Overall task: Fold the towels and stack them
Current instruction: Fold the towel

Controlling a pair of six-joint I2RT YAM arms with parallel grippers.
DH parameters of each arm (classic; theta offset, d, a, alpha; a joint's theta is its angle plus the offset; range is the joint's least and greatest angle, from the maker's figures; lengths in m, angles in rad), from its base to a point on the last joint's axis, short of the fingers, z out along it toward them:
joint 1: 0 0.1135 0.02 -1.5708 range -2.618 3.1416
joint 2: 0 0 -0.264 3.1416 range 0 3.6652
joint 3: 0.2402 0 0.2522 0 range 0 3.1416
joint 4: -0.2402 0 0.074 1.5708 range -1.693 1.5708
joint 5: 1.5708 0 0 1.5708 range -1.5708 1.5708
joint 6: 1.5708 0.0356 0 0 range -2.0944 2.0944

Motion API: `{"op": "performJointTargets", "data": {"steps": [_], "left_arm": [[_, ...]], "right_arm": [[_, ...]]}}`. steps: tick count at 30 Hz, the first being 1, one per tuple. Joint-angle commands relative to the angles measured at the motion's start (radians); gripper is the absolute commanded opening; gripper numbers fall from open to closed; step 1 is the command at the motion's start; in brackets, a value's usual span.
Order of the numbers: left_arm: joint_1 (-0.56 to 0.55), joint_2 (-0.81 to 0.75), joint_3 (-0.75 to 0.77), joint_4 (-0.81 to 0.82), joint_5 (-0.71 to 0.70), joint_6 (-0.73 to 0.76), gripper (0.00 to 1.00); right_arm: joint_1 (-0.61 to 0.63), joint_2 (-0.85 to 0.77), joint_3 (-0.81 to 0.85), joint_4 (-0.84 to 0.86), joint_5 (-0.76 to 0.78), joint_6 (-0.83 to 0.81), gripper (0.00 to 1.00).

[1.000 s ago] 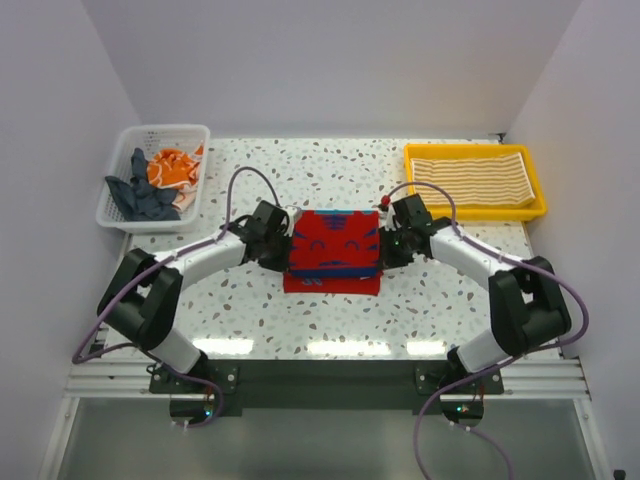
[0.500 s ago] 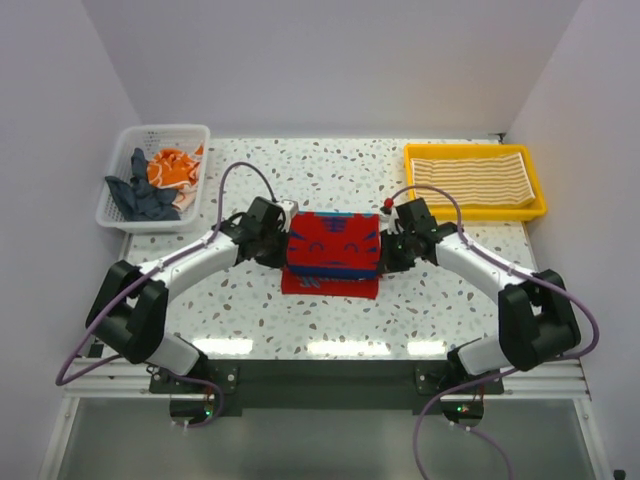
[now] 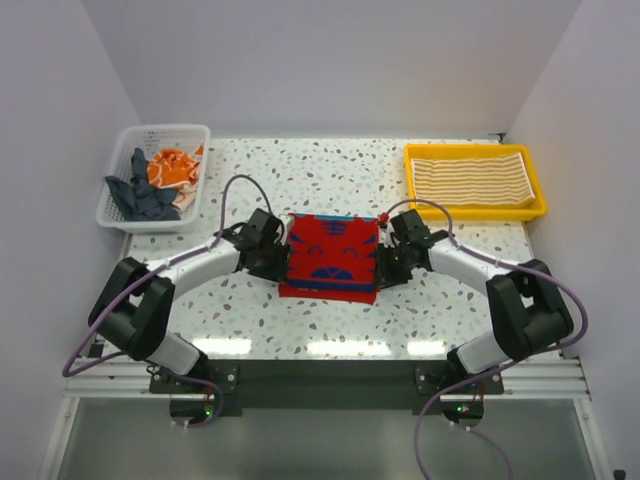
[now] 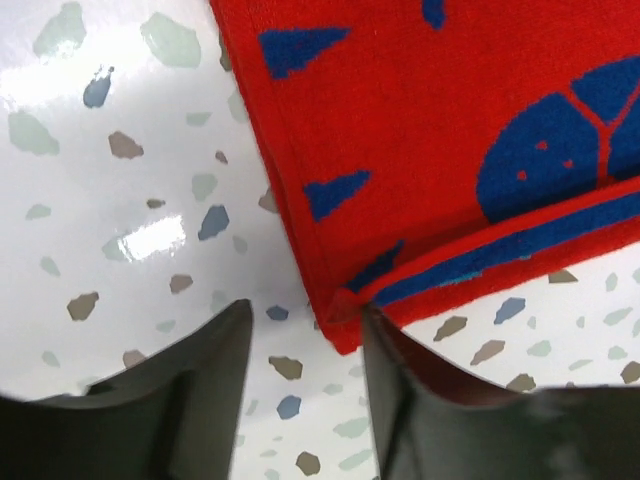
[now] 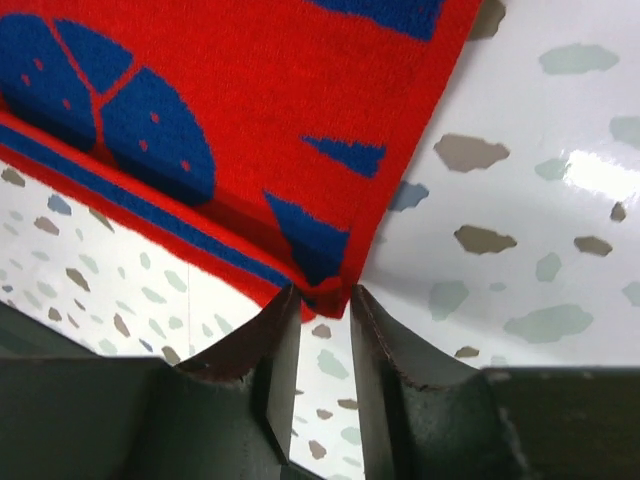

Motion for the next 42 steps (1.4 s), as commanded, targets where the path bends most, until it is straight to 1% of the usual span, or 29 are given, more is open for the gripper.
{"op": "performJointTargets", "data": {"steps": [1,2,5,7,8,10,13,16,18,20,22,27,32,34,36,37,39,40,42], "left_arm": [[-0.002,-0.121,-0.024,-0.035,0.003,-0.011,0.57],[-0.003,-0.144,-0.042,-0.037,0.015,-0.015,0.64],[-0.011,-0.23,-0.093,-0.041,0.063,-0.043,0.71],[-0.012,-0.284,-0.116,-0.041,0.092,-0.064,0.72],[-0.011,-0.298,-0.128,-0.044,0.096,-0.072,0.72],[-0.011,-0.324,-0.13,-0.046,0.101,-0.087,0.71],[-0.012,-0.324,-0.105,-0.041,0.087,-0.11,0.68],[-0.011,-0.275,-0.064,-0.026,0.083,-0.136,0.62],[-0.012,-0.244,-0.043,-0.018,0.066,-0.155,0.61],[-0.014,-0.203,-0.033,-0.017,0.046,-0.161,0.61],[-0.017,-0.165,-0.033,-0.02,0.008,-0.181,0.61],[-0.029,-0.115,-0.053,0.0,-0.02,-0.215,0.59],[-0.051,-0.083,-0.091,0.042,-0.028,-0.241,0.5],[-0.057,-0.068,-0.107,0.066,-0.02,-0.25,0.43],[-0.063,-0.057,-0.116,0.077,-0.031,-0.258,0.4],[-0.064,-0.048,-0.127,0.077,-0.037,-0.261,0.31],[-0.064,-0.046,-0.139,0.075,-0.054,-0.27,0.23],[-0.064,-0.052,-0.154,0.074,-0.062,-0.276,0.13],[-0.066,-0.064,-0.168,0.069,-0.086,-0.294,0.07]], "right_arm": [[0.011,-0.077,-0.004,-0.058,-0.048,-0.027,0.32],[0.017,-0.109,-0.001,-0.087,-0.066,-0.031,0.32],[0.053,-0.157,0.014,-0.159,-0.161,-0.07,0.35],[0.079,-0.172,0.03,-0.207,-0.214,-0.117,0.39],[0.083,-0.172,0.043,-0.249,-0.249,-0.133,0.39],[0.093,-0.174,0.057,-0.28,-0.26,-0.163,0.39],[0.091,-0.198,0.067,-0.238,-0.189,-0.124,0.38],[0.093,-0.189,0.065,-0.152,-0.114,-0.048,0.34],[0.091,-0.183,0.056,-0.098,-0.038,-0.001,0.32],[0.091,-0.177,0.033,-0.054,0.001,0.019,0.31],[0.091,-0.172,0.016,-0.024,0.027,0.05,0.31],[0.091,-0.176,-0.047,0.055,0.05,0.099,0.32],[0.091,-0.176,-0.09,0.108,0.076,0.127,0.33],[0.091,-0.168,-0.101,0.12,0.081,0.13,0.33],[0.093,-0.166,-0.111,0.132,0.09,0.139,0.34],[0.091,-0.166,-0.121,0.14,0.096,0.142,0.34],[0.091,-0.174,-0.128,0.138,0.118,0.15,0.33],[0.093,-0.179,-0.134,0.137,0.125,0.151,0.33],[0.091,-0.188,-0.142,0.134,0.145,0.162,0.33]]}}
